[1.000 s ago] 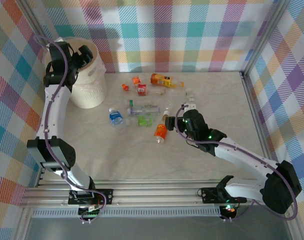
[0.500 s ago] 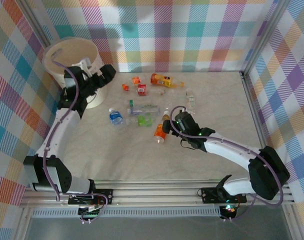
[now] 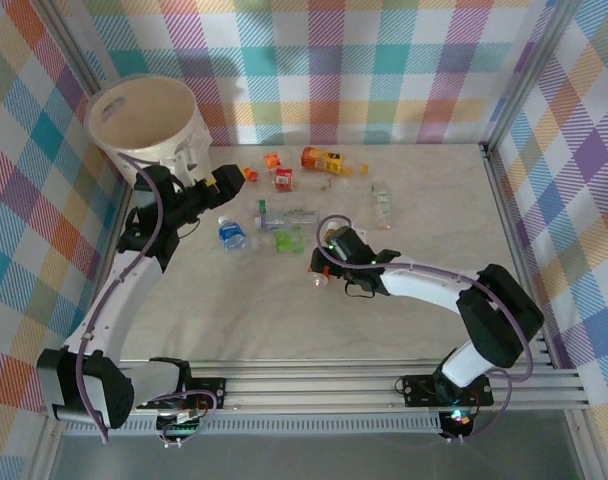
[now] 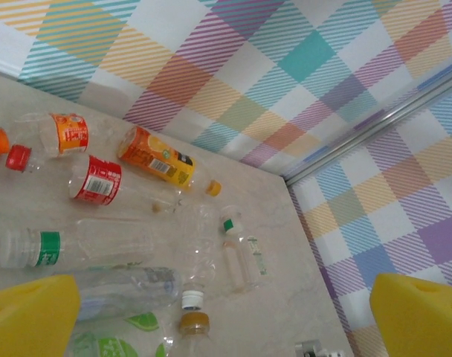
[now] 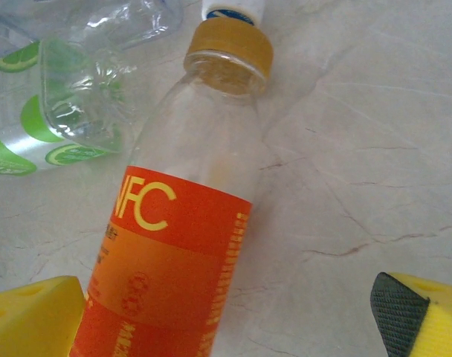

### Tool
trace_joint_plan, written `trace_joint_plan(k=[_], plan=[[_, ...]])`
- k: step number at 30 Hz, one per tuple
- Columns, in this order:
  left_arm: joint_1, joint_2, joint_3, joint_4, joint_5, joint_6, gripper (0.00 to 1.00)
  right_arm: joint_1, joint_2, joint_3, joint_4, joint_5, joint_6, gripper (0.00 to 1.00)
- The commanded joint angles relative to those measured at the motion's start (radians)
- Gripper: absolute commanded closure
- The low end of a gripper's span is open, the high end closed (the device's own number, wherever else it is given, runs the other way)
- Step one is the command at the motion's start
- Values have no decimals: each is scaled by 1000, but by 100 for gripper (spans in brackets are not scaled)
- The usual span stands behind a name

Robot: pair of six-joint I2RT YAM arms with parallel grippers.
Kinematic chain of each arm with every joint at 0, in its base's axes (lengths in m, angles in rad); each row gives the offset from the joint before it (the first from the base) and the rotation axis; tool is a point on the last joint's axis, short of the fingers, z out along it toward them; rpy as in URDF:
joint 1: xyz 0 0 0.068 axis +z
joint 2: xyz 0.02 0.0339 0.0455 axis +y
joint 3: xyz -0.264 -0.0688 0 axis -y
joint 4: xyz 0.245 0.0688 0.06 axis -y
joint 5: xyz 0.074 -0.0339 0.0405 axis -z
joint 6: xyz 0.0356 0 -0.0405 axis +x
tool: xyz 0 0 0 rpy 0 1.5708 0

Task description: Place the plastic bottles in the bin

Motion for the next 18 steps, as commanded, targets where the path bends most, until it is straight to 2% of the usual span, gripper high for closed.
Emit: trace_joint_plan(k=[1,10,18], plan=[[-12,-43,-43,-16,-26,21,0,40,52,58,-40,69,26,0],[-12,-62,-77,-44,-46,21,0,83,169,129,-50,110,45,0],[-12,-60,-86,-50,-53,23,0,107,178,99,-2,131,18,14]])
